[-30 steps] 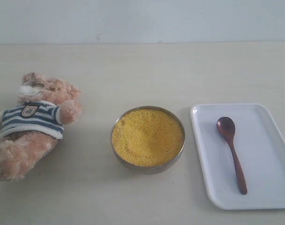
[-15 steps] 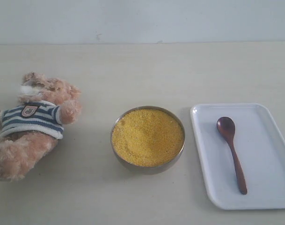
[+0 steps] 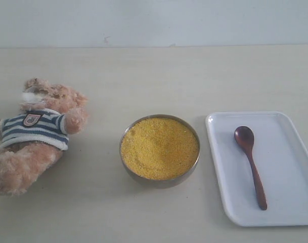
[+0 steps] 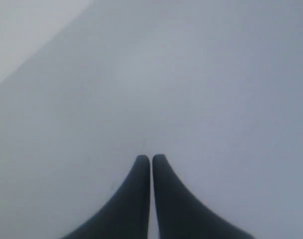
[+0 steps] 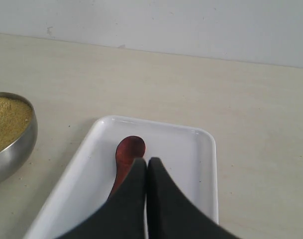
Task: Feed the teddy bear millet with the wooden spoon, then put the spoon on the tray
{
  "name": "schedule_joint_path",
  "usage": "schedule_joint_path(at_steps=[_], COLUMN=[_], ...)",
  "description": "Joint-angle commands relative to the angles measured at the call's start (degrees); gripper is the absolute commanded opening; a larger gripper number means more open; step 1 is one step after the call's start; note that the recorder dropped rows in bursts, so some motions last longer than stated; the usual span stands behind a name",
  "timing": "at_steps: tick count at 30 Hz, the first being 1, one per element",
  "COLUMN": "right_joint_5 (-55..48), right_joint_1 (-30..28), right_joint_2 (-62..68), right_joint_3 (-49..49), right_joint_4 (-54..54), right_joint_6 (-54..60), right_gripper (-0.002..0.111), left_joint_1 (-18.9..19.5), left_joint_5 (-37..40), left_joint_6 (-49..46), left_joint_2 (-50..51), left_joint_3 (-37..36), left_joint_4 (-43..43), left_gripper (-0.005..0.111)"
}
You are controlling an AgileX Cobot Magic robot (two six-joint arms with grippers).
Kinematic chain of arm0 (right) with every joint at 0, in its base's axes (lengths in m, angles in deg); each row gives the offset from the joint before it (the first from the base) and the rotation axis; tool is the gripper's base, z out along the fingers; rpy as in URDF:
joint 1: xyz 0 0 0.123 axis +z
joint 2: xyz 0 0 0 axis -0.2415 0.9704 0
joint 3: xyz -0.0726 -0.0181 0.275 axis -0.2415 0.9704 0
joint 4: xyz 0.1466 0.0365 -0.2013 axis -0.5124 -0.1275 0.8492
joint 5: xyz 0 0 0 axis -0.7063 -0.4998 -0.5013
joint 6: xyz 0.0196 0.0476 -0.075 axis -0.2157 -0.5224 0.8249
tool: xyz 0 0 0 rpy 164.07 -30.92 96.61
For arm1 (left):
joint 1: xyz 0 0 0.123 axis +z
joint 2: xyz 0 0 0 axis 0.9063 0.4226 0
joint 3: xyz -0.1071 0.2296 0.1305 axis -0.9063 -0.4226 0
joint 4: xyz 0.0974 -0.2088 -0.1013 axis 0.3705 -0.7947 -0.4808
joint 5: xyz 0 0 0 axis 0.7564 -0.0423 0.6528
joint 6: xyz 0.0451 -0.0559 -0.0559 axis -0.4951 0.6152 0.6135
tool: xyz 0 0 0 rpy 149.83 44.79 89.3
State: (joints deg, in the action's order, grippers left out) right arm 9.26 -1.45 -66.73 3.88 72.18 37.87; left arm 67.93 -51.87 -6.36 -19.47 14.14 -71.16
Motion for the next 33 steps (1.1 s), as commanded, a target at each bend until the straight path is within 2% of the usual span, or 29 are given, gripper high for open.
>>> schedule_joint_path(at_steps=[1, 3, 4, 5, 7, 9, 11, 13, 17, 21, 25, 27, 29, 31, 33], right_joint_5=[0.53, 0.53, 0.53, 0.53, 0.53, 0.53, 0.53, 0.53, 0.53, 0.53, 0.53, 0.53, 0.53, 0.53, 0.53], right_joint_1=[-0.03, -0.03, -0.03, -0.03, -0.03, -0.03, 0.08, 0.08, 0.08, 0.08, 0.08, 0.08, 0.08, 0.08, 0.08], right_joint_2=[-0.27, -0.27, -0.27, -0.27, -0.27, -0.27, -0.27, -0.27, -0.27, -0.27, -0.27, -0.27, -0.27, -0.27, -0.27], right_joint_3=[-0.01, -0.01, -0.01, -0.01, -0.01, -0.01, -0.01, -0.01, -0.01, -0.01, -0.01, -0.01, -0.01, -0.01, -0.01], right_joint_4=[0.09, 0.09, 0.09, 0.09, 0.09, 0.09, 0.09, 0.09, 0.09, 0.09, 0.09, 0.09, 0.09, 0.09, 0.09], right_joint_6=[0.0, 0.0, 0.0, 0.0, 0.0, 0.0, 0.0, 0.0, 0.0, 0.0, 0.0, 0.0, 0.0, 0.0, 0.0], right_gripper=[0.0, 0.0, 0.0, 0.0, 0.0, 0.0, 0.0, 0.0, 0.0, 0.0, 0.0, 0.0, 0.0, 0.0, 0.0], left_joint_1=[-0.06, -0.06, -0.06, -0.06, -0.06, -0.06, -0.06, -0.06, -0.06, -0.06, -0.16, -0.16, -0.16, -0.16, -0.16], left_joint_5=[-15.81, -11.65, -7.54, 0.42, 11.36, 17.85, 22.13, 27.97, 47.04, 69.89, 83.38, 87.58, 90.77, 90.93, 90.39], left_joint_6=[7.47, 9.64, 9.63, 9.02, 2.81, -5.19, -10.13, -10.8, -10.8, -12.86, -19.99, -29.0, -35.59, -36.4, -37.33], left_joint_2=[0.0, 0.0, 0.0, 0.0, 1.38, 5.34, 11.15, 17.25, 33.43, 48.29, 60.21, 65.07, 68.86, 71.94, 74.7], left_joint_3=[0.13, 1.49, 2.89, 5.67, 10.69, 15.65, 21.06, 26.91, 38.42, 48.45, 54.24, 55.0, 55.0, 54.47, 53.67], left_joint_4=[-0.21, -0.41, 0.16, 1.54, 3.71, 7.19, 11.62, 15.17, 20.6, 19.82, 13.78, 8.1, 3.93, 0.92, -1.32], left_gripper=[0.004, 0.004, 0.004, 0.004, 0.004, 0.004, 0.004, 0.004, 0.004, 0.004, 0.004, 0.011, 0.023, 0.041, 0.067])
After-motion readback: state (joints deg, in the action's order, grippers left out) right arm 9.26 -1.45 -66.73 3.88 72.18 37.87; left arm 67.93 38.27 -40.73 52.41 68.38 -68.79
